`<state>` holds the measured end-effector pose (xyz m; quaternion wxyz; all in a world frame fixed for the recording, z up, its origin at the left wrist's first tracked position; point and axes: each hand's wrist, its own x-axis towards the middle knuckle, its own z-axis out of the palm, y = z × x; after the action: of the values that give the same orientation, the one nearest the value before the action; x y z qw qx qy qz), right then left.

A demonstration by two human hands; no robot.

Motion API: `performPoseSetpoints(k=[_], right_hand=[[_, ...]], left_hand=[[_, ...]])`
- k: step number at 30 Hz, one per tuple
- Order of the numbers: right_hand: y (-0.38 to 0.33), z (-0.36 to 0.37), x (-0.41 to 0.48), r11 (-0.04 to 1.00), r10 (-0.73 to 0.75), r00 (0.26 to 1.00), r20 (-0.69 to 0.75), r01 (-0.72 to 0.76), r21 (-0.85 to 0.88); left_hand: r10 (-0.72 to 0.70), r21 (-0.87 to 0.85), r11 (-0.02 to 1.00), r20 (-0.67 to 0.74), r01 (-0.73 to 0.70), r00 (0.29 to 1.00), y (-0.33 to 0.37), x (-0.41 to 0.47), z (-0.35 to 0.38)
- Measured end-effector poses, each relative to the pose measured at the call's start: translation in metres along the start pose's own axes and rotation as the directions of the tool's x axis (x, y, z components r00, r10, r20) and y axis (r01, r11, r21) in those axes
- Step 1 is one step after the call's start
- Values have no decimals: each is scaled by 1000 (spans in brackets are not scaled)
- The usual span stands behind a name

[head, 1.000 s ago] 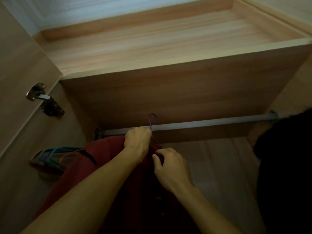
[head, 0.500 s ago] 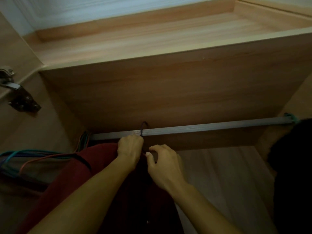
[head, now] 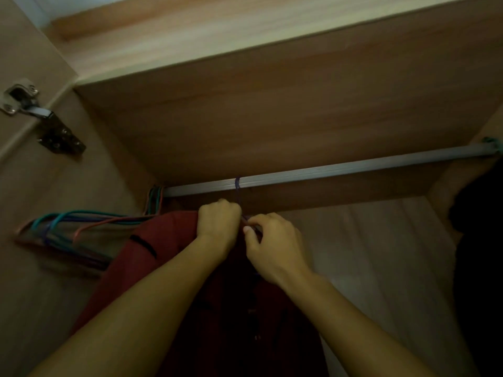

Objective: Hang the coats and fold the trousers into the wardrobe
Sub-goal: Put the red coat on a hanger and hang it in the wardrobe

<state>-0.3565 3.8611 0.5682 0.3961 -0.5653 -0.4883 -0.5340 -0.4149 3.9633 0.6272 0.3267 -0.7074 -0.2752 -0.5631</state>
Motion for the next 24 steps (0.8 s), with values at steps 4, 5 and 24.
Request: performPoseSetpoints(k=[4,5,24], right_hand=[[-7,-7,-11,998,54,998,-12,-54,-24],[-10,-10,-14,997,65,998,-26,-66,-26],[-96,-48,-113,970,67,994,87,-85,227]], left_hand=[[4,-96,995,-52,-9,999,-2,-19,-15],[13,-132,991,-60,-21,998,-3,-26,-19],[-101,-260,960,6,100,995,-74,-222,-124]])
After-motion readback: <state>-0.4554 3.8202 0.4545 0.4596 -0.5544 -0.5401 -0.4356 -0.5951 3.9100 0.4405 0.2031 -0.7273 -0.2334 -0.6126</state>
